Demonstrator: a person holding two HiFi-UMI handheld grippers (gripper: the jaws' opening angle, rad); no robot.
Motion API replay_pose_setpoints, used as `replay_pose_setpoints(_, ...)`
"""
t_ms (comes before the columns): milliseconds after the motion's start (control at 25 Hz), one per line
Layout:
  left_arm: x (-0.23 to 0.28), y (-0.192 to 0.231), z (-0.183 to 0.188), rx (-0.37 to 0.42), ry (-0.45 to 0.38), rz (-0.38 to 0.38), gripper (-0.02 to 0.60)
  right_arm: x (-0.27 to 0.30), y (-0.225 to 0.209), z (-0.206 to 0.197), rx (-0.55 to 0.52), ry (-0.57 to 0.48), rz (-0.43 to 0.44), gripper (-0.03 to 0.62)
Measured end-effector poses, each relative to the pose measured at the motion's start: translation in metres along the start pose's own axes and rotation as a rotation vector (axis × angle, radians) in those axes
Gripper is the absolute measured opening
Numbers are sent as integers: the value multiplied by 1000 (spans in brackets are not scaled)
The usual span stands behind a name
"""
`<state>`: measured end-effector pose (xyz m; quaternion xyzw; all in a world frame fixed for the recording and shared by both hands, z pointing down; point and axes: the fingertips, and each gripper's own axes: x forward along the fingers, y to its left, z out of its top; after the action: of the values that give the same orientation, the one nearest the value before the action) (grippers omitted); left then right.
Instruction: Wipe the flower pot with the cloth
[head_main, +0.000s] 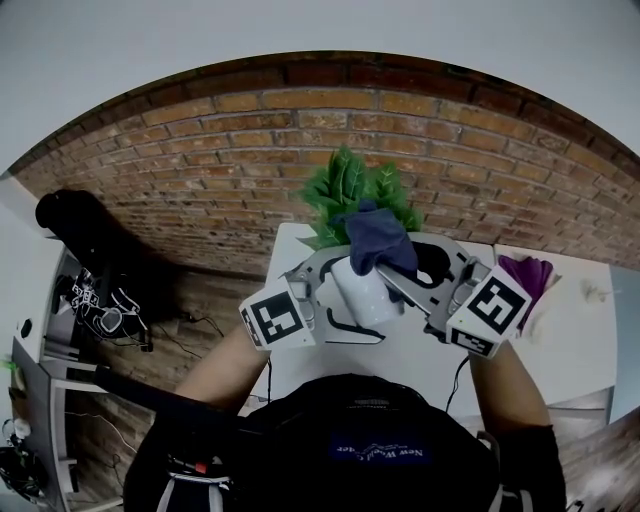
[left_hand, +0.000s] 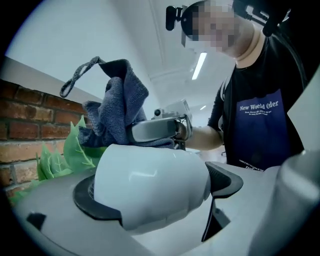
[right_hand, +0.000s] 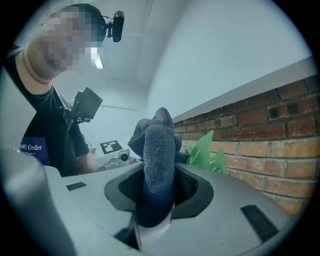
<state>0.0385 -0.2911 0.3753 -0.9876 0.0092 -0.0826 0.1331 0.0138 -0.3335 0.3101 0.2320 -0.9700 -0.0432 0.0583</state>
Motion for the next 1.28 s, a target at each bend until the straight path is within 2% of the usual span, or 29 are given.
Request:
replay_pose_setpoints(240, -8, 13, 0, -83, -42, 63, 543, -18, 35, -18, 5, 20, 115, 112)
replay_pose_setpoints(400, -17, 20, -9, -64, -21, 70, 543, -23, 55, -24, 31, 26, 172, 114)
replay_pose_setpoints(480, -17, 22, -6, -97, -42, 77, 543, -25, 56, -23, 40, 12, 175, 113)
replay_pose_setpoints(560, -15, 21, 1, -127, -77, 68, 541, -29, 43, -15, 64, -44, 146, 112)
replay_pose_setpoints(680, -10, 12, 9, -111, -96, 24, 543, -31, 6, -1, 117, -133, 64, 114)
replay_pose_setpoints(840, -5, 4, 14, -102, -100, -11, 542, -19, -16, 9, 117, -144, 22, 112)
replay_pose_setpoints(1000, -6, 2, 16, -82, -108, -16, 543, -11, -9, 6, 101, -125, 46, 112)
replay_pose_setpoints(1280, -17, 16, 15, -102, -115, 50, 541, -33, 35, -10, 124, -97, 173, 112)
